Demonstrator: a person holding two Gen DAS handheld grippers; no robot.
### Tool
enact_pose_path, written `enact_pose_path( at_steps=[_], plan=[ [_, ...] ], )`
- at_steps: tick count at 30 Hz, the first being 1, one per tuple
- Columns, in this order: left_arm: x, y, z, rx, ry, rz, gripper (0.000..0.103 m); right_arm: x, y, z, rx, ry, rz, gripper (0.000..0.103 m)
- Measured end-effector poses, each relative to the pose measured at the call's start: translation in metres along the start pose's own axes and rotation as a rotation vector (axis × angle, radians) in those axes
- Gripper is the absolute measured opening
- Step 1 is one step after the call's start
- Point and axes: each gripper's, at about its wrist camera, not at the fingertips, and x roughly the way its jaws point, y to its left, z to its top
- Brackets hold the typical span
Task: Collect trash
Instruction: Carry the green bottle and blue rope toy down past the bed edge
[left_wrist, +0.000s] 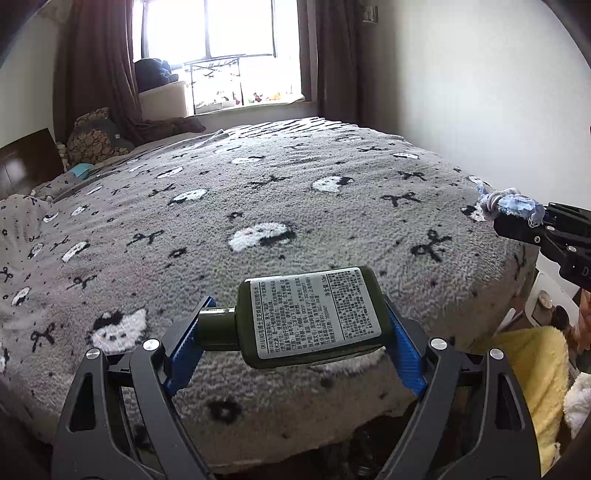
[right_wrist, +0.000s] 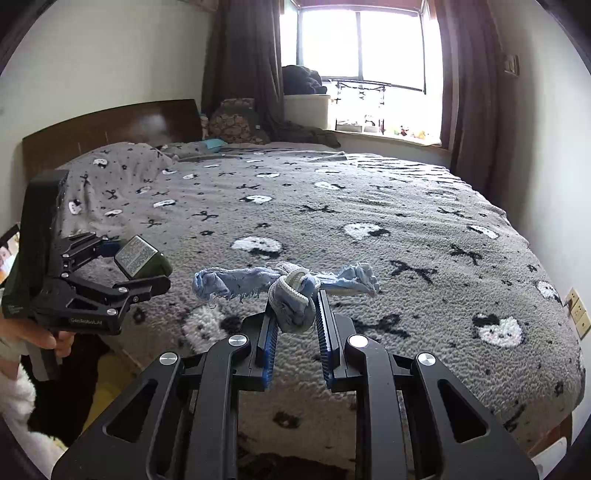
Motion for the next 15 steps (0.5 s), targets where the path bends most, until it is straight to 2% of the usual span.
enact_pose_path(
  at_steps=[7,15],
  plan=[
    [-0.023,-0.010,-0.046,-0.043,0.063,-0.045,0.082,-0.022,0.016,-0.031,0.039,0.042,0.080,0.021],
    [-0.013,-0.021,-0.105,-0.101,0.212,-0.093,0.082,-0.010,0.026,-0.082,0.160,0.191,0.189,0.021]
  ],
)
